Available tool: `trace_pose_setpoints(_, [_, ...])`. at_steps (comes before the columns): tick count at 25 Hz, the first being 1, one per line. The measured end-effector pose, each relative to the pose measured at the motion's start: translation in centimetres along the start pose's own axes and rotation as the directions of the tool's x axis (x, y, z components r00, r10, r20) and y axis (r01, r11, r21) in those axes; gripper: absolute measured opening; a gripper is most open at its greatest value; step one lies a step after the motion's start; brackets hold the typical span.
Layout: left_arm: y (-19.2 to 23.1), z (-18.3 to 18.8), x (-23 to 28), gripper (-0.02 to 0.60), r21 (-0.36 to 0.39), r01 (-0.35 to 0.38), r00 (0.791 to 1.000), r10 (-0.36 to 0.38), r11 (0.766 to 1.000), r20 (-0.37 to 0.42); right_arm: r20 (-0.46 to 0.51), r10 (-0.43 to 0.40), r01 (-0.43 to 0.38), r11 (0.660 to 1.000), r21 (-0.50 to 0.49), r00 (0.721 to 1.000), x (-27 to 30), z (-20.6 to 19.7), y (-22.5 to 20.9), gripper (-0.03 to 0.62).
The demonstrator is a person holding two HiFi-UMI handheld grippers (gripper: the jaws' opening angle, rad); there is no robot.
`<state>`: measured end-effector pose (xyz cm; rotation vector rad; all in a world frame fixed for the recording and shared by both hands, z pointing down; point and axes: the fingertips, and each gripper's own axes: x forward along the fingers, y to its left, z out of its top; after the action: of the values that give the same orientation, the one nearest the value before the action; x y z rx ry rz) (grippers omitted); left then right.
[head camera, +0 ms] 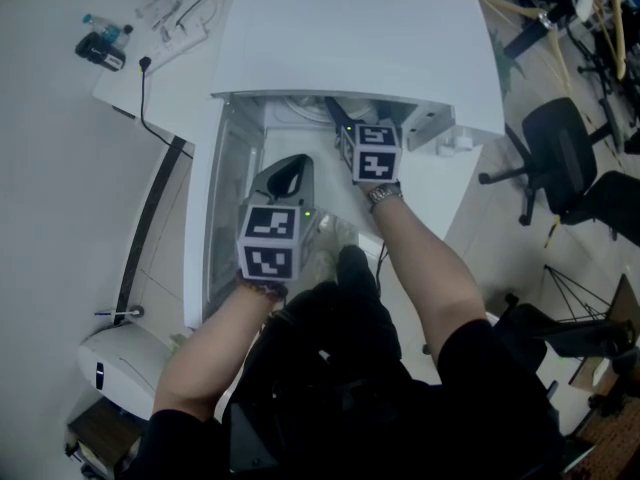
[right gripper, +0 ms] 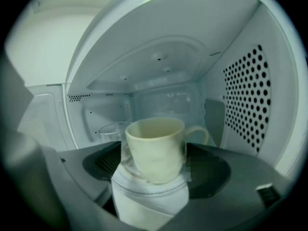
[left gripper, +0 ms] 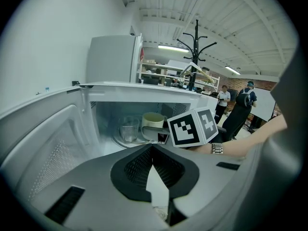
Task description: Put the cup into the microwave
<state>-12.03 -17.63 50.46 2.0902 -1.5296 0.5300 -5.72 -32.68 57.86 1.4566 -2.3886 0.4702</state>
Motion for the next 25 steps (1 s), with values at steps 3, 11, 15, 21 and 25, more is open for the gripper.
trace_pose_setpoints(3, [-0.3,-0.1,-0.4,0.002,0.001,0.003,1.0,-0.003,1.0,0.006,-0.001,0.003,-0.003,1.0,0.006,1.0,-0.7,-0.2,0.3,0.453])
trace_pose_setpoints(11, [-1.1,-0.3,-2.0,0.002,0.006,0.01,1.0,-0.01,1.0,0.028,0.0,0.006,-0.006,1.0,0.005,1.0,-3.1,-0.4,0.9,0.453])
trace_pose_setpoints(15, [-1.6,-0.2,-2.8,0.002,0.008,0.015,0.999,-0.015,1.0,0.045,-0.001,0.014,-0.014,1.0,-0.015,1.0,-4.7,-0.5,1.5,0.453])
trace_pose_setpoints(21, [-2.2,-0.2,-4.2,0.002,0.007,0.016,0.997,-0.017,1.0,0.07,0.002,0.03,-0.03,0.999,-0.026,1.0,-7.2,-0.4,2.2,0.449])
trace_pose_setpoints(25, [-2.5,-0.2,-5.1,0.002,-0.001,0.014,0.996,-0.014,1.0,0.084,0.006,0.052,-0.051,0.997,-0.053,0.999,-9.2,0.2,2.9,0.422])
